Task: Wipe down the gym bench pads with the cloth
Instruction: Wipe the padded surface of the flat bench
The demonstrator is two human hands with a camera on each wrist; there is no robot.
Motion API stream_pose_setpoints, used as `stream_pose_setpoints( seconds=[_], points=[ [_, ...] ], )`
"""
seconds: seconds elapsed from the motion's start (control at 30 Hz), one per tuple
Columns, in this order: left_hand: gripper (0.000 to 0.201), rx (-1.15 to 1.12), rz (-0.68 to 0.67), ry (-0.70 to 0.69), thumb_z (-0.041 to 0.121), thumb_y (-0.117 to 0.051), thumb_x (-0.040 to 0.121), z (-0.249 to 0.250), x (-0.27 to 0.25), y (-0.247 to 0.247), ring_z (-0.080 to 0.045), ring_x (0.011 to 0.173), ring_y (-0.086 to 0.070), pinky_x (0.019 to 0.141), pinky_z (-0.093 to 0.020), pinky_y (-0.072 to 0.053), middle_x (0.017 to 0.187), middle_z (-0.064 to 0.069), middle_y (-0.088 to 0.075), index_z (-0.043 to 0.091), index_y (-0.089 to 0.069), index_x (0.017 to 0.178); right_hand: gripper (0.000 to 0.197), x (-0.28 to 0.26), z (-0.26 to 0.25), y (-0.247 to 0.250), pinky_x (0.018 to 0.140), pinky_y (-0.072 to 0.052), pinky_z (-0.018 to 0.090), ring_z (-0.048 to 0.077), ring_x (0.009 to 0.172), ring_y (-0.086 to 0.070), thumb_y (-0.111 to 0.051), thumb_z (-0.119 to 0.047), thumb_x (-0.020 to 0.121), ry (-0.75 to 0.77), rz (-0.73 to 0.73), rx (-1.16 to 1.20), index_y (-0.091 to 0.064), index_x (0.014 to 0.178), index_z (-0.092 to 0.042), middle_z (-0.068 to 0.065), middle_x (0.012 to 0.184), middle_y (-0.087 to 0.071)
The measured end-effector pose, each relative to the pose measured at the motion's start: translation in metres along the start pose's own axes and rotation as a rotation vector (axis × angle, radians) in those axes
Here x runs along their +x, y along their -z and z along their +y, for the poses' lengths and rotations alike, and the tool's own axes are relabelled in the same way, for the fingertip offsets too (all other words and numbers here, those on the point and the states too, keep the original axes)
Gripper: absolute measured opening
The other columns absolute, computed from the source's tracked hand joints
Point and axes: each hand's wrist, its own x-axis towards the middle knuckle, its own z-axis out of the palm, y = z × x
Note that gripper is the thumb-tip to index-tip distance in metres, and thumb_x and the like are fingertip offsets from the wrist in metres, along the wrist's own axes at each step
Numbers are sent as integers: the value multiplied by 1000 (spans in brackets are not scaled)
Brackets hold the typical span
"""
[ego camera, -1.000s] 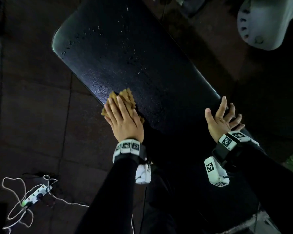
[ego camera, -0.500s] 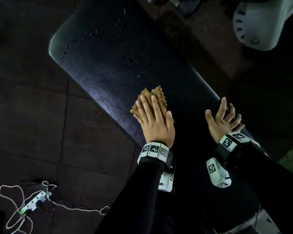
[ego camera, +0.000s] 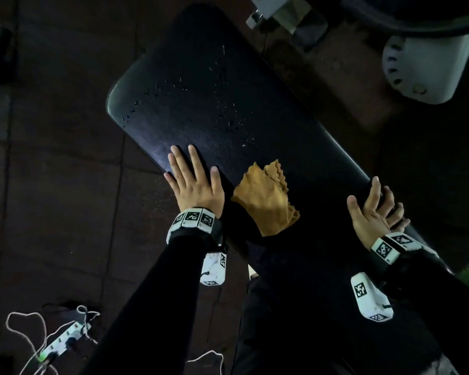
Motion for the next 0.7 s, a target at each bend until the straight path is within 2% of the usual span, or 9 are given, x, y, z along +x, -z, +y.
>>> stream_pose_setpoints(
  seconds=[0.1,0.2,0.27,0.33,0.4,0.43,0.53,0.7],
  points=[
    [65,15,-15,9,42,-29,100,-2,2,-2,-23,146,15,113,-43,17,159,-12,14,19,5,152,61,-4,-4,-5,111,14,52,33,142,16,-19,-65,89,-18,57,2,20,134,-55,-11,154,14],
    [66,55,-16,7,46,-26,99,-5,6,-4,-22,145,17,111,-41,22,159,-13,13,20,6,151,65,-16,-20,-13,114,6,53,31,143,8,-31,-51,93,48,223,9,7,144,-41,-3,157,9],
    [66,84,-27,4,52,-15,96,-5,6,-6,-16,142,23,109,-39,27,159,-12,14,22,11,149,70,-32,-40,-22,115,-1,51,24,144,4,-41,-41,94,264,285,-45,2,148,-32,1,158,8],
    [66,102,-21,14,56,-7,93,-5,6,-6,-14,140,25,109,-38,28,159,-12,13,24,13,147,68,-50,-67,-39,115,-7,49,23,145,-2,-39,-40,94,618,293,-153,-2,149,-25,6,158,1],
    [66,108,-32,23,57,-3,91,-4,8,-6,-13,139,27,108,-39,30,158,-11,15,26,15,146,60,-58,-94,-61,115,-13,48,23,144,-11,-33,-41,94,893,236,-296,-11,149,-28,4,158,-6],
    [66,113,-55,27,58,0,90,-4,9,-5,-13,137,32,107,-39,32,157,-10,19,27,19,144,57,-59,-106,-71,116,-15,47,21,144,-13,-31,-41,95,944,214,-359,-15,149,-31,1,158,-8],
    [63,125,-131,49,57,0,91,-5,11,-4,-11,130,43,104,-40,34,155,-9,28,29,29,140,53,-49,-135,-84,115,-21,47,22,144,-15,-34,-43,97,907,199,-427,-22,148,-33,-1,157,-11],
    [66,138,-164,76,51,-19,99,0,10,0,-16,137,33,109,-46,25,155,-9,28,29,30,137,50,-11,-180,-64,117,-12,42,20,145,-13,-25,-44,99,966,252,-479,-18,147,-37,-3,157,-12]
  ],
)
